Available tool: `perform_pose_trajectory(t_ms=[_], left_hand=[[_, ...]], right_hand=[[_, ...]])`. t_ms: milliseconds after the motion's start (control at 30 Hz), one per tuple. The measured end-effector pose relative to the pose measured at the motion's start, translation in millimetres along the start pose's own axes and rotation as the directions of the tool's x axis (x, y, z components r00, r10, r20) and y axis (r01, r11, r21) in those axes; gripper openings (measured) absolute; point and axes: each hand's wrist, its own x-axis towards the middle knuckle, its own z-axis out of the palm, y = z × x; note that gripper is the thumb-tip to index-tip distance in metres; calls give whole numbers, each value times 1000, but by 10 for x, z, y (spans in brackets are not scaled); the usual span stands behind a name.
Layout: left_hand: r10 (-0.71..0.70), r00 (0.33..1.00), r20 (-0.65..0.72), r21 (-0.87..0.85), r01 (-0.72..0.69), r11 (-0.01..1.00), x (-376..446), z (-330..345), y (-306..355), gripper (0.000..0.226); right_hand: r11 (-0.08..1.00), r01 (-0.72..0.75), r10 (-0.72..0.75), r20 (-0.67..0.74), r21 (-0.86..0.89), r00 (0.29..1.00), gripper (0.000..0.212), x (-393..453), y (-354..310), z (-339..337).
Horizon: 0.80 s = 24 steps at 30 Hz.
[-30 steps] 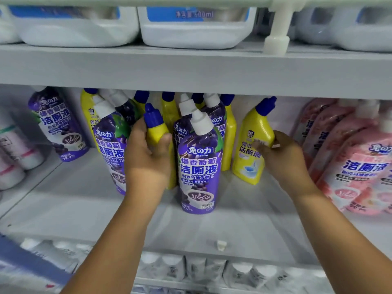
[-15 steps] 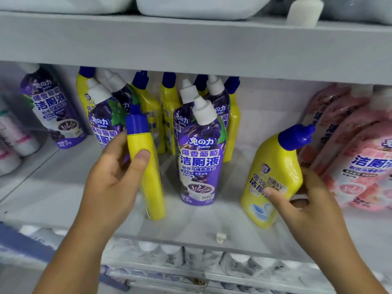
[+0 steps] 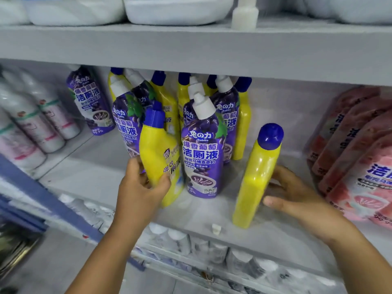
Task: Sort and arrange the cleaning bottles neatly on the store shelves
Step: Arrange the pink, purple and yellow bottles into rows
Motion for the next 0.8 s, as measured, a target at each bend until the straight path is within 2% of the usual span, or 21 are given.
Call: perform_pose_trajectory(t_ms=[67,267,367,467,500,567,600,633,700,800], left_hand=[[-10,1000,-9,-35,10,999,-83,62,-51,32],[-31,999,-37,-59,28,998,-176,39,-97,33],[-45,998,-35,-120,41,992,-208,-137,-157,28],[-24,999,-30,-176,19,984,-169,-449,-218,31],[-8,999,-31,-191,2,982,-126,-588,-233,34],[22,999,-28,-214,-28,976,22,-894,-290,35],[33,999,-17,-218,-36,975,118,-1056,-332,33],[41,999,-6,-216,-41,976,227,-1211,-385,29],[58,998,-1,-193,-57,980,479,-1474,-536,24],[80,996,-39,-165,-86,982,855,-1718,-783,19]], right_hand=[[994,12,-18,52,110,998,67,104,44,23],[973,37,-44,28,227,999,64,179,147,191],[967,58,-39,-80,250,996,63,122,10,346],[980,86,-36,-267,181,963,94,33,-256,622],[983,98,-40,-337,158,941,93,9,-360,735],[979,151,-81,-415,139,906,70,-7,-557,1006],[975,174,-100,-427,139,899,70,10,-659,1187],[969,199,-119,-426,149,897,75,51,-768,1411],[962,219,-145,-380,161,914,64,209,-915,1884],[979,152,-96,-351,136,932,67,605,-903,2555]])
